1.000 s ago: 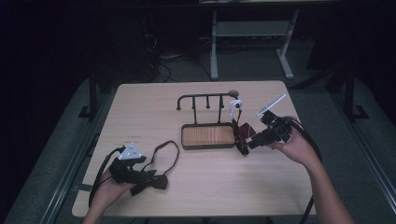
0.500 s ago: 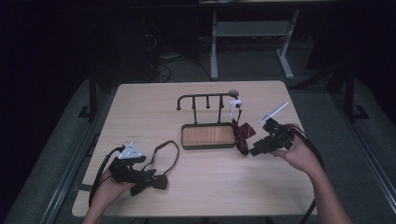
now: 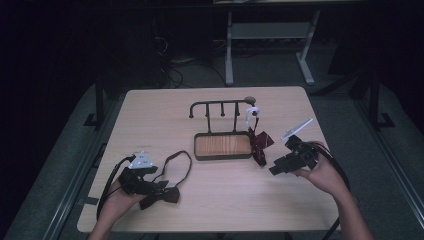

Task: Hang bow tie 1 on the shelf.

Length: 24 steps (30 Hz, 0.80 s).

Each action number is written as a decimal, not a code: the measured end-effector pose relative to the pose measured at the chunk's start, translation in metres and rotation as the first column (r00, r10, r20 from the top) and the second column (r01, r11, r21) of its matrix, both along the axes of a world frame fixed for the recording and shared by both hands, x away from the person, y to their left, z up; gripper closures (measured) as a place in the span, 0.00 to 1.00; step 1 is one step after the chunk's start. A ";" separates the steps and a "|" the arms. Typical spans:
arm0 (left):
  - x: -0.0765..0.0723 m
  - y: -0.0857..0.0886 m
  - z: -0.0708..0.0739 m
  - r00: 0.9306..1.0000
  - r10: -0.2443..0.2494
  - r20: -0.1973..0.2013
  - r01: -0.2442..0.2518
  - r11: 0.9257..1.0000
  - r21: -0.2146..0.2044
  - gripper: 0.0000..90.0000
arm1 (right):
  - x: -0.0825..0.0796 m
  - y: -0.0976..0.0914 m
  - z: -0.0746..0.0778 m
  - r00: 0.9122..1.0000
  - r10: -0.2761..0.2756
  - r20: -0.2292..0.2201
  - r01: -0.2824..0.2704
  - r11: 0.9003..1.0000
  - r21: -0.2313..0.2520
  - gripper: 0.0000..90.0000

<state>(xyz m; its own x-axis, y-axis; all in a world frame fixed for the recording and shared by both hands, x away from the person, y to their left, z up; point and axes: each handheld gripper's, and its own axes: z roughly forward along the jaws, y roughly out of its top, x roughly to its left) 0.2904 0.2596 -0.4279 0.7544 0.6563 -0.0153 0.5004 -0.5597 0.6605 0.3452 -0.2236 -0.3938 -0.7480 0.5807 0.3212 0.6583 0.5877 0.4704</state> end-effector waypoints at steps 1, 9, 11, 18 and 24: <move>0.000 0.000 0.000 1.000 0.001 -0.001 -0.001 1.000 -0.003 0.36 | -0.001 -0.001 -0.001 1.000 0.000 0.000 0.000 1.000 0.008 0.59; 0.003 -0.001 0.003 1.000 -0.008 0.005 0.008 1.000 0.004 0.37 | -0.007 -0.005 -0.009 1.000 -0.010 -0.003 0.010 1.000 0.011 0.58; 0.004 0.000 0.005 1.000 -0.005 0.004 0.005 1.000 0.001 0.38 | -0.009 -0.007 -0.011 1.000 -0.013 -0.007 0.013 1.000 0.020 0.58; 0.009 0.001 0.006 1.000 -0.004 0.000 0.004 1.000 0.005 0.40 | -0.015 -0.011 -0.021 1.000 -0.023 -0.021 0.024 0.999 0.024 0.58; 0.013 -0.001 0.008 1.000 -0.011 -0.005 0.011 1.000 0.016 0.42 | -0.020 -0.013 -0.024 0.999 -0.023 -0.023 0.024 0.999 0.033 0.58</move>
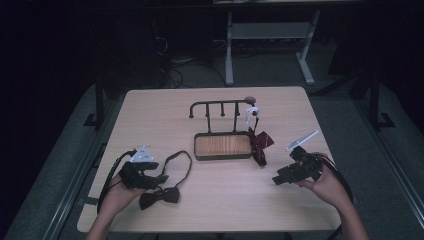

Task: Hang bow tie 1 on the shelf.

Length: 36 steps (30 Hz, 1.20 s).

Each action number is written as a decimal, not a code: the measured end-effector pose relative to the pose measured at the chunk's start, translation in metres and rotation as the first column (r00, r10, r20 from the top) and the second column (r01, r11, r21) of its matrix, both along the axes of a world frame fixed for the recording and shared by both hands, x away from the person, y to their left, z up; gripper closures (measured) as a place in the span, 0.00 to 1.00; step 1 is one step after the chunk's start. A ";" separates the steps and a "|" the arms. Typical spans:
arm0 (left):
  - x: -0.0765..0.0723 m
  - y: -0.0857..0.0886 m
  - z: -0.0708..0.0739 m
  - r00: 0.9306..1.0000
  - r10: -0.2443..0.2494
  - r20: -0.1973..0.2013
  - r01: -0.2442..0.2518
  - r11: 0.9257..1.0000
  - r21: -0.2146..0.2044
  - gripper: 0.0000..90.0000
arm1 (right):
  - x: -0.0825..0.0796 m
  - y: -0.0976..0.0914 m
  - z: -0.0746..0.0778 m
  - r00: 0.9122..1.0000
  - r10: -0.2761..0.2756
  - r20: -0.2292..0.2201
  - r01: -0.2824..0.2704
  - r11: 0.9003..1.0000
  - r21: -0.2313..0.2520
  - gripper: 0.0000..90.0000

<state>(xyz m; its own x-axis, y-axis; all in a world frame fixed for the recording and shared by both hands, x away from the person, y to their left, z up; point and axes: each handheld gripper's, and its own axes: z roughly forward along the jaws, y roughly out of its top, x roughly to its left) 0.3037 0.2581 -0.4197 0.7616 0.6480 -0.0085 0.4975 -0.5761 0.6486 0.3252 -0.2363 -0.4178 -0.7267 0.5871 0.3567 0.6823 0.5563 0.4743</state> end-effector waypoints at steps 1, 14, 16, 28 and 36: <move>0.001 -0.001 0.001 1.000 -0.001 0.000 0.001 1.000 0.003 0.42 | -0.001 0.000 0.000 1.000 -0.002 0.000 0.002 1.000 0.001 0.58; 0.023 -0.007 0.004 1.000 -0.001 -0.019 0.003 0.998 0.060 0.48 | -0.007 -0.003 -0.006 1.000 -0.004 -0.012 0.004 1.000 -0.003 0.57; 0.029 -0.008 0.004 1.000 0.009 -0.023 -0.007 0.998 0.070 0.49 | -0.007 -0.004 -0.006 1.000 -0.005 -0.010 0.004 1.000 0.000 0.57; 0.057 -0.014 -0.001 0.997 0.025 -0.072 -0.015 0.990 0.137 0.60 | -0.007 -0.005 -0.007 1.000 -0.009 -0.012 0.010 1.000 0.003 0.57; 0.073 -0.019 -0.009 0.994 0.035 -0.101 -0.015 0.981 0.193 0.68 | -0.007 -0.007 -0.007 1.000 -0.012 -0.007 0.012 1.000 0.008 0.57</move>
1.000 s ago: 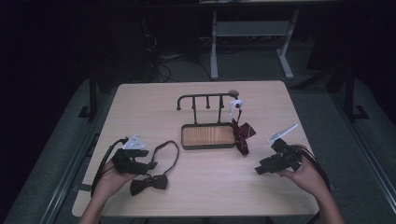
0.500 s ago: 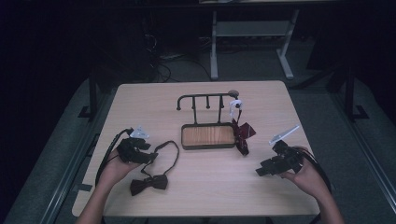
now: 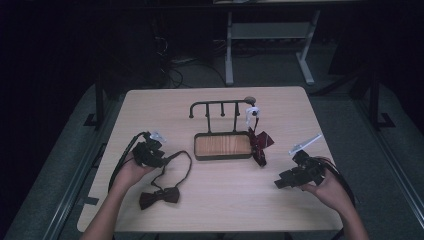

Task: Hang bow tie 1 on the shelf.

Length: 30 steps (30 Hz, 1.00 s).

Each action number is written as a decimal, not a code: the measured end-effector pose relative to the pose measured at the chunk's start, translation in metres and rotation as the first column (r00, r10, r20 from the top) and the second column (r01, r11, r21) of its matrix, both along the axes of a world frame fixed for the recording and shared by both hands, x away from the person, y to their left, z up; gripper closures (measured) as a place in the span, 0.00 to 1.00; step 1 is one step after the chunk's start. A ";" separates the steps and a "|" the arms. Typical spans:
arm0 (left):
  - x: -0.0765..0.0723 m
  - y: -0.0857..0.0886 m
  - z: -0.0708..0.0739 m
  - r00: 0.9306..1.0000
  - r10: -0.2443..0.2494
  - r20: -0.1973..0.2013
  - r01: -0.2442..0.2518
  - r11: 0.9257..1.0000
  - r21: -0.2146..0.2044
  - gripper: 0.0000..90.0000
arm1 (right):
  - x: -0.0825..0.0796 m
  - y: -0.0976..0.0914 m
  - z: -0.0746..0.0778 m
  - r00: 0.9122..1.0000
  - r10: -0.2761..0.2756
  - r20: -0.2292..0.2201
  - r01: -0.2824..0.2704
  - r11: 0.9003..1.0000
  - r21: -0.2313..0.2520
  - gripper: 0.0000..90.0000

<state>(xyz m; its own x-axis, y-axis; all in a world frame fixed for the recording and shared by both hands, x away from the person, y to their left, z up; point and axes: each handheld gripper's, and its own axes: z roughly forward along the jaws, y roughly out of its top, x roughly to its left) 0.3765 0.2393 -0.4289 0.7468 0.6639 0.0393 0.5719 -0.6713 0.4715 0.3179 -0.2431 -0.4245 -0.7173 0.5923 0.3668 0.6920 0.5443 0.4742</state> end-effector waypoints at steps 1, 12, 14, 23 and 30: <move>0.001 0.000 -0.001 1.000 0.000 -0.002 0.000 1.000 0.001 0.70 | 0.000 0.000 0.000 1.000 0.000 0.000 0.000 1.000 0.000 0.57; 0.010 -0.002 -0.012 0.999 0.004 -0.052 -0.002 0.999 0.036 0.78 | 0.001 0.001 -0.001 1.000 0.005 -0.006 -0.005 1.000 -0.001 0.57; 0.011 -0.003 -0.013 0.999 -0.005 -0.054 0.008 0.999 0.045 0.81 | 0.001 0.001 -0.001 1.000 0.006 -0.004 -0.006 1.000 0.001 0.57; 0.010 -0.004 -0.013 0.997 -0.033 -0.074 0.035 0.999 0.033 0.99 | 0.002 0.000 -0.001 1.000 -0.002 -0.001 0.002 1.000 0.006 0.57; 0.011 -0.002 -0.001 0.994 -0.068 -0.085 0.072 0.996 0.046 1.00 | 0.003 -0.002 -0.002 1.000 -0.007 -0.005 0.007 1.000 0.011 0.57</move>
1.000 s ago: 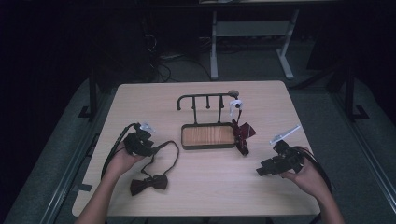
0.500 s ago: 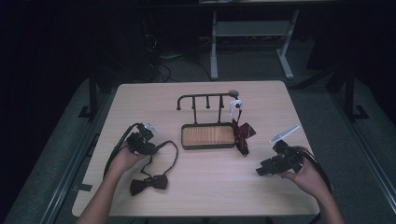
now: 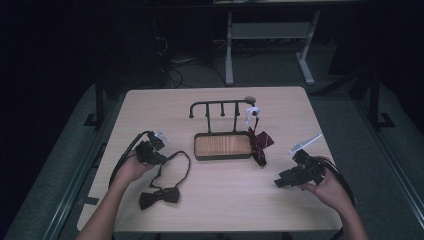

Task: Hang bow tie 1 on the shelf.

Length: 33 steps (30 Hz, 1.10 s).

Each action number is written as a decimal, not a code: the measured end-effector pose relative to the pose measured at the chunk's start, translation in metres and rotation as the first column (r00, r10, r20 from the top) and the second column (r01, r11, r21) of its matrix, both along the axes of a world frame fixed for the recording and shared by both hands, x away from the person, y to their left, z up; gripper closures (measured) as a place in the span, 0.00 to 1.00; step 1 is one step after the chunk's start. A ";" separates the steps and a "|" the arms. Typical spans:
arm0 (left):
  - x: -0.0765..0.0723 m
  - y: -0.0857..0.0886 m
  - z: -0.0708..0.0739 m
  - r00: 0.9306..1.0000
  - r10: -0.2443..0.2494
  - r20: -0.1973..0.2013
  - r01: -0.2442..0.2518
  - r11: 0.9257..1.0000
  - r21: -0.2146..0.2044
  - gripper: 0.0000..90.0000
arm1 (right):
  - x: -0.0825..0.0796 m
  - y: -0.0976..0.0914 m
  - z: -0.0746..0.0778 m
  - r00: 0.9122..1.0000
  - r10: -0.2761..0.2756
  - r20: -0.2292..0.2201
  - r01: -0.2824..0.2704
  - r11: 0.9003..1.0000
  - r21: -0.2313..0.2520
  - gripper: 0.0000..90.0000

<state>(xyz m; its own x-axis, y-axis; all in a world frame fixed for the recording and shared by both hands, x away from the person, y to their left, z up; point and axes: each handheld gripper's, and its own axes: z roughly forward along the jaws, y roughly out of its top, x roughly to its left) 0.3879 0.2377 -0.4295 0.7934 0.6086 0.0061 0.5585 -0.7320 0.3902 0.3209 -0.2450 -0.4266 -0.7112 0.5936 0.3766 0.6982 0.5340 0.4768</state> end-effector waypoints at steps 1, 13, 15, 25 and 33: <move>0.000 0.001 0.002 1.000 -0.004 0.003 0.004 1.000 -0.009 1.00 | 0.000 -0.001 0.000 1.000 -0.002 0.000 0.002 1.000 0.004 0.57; -0.013 -0.002 0.029 0.998 -0.048 0.038 0.051 0.996 -0.071 1.00 | 0.002 -0.002 -0.006 1.000 -0.008 -0.018 0.009 1.000 0.013 0.57; -0.016 -0.002 0.034 0.997 -0.057 0.048 0.061 0.995 -0.083 1.00 | 0.001 -0.003 -0.005 1.000 -0.007 -0.010 0.007 1.000 0.012 0.57; -0.027 -0.005 0.055 0.992 -0.101 0.075 0.107 0.991 -0.084 1.00 | -0.001 -0.008 -0.002 1.000 -0.023 -0.002 0.023 0.999 0.024 0.58; -0.034 -0.010 0.075 0.985 -0.137 0.103 0.145 0.987 -0.074 1.00 | -0.002 -0.006 -0.001 1.000 -0.012 0.006 0.012 1.000 0.020 0.58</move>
<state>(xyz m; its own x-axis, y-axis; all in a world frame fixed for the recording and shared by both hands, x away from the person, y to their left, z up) 0.3540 0.2279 -0.3549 0.8694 0.4922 0.0431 0.4083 -0.7648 0.4984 0.3188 -0.2506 -0.4277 -0.7066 0.5943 0.3842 0.7013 0.5157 0.4921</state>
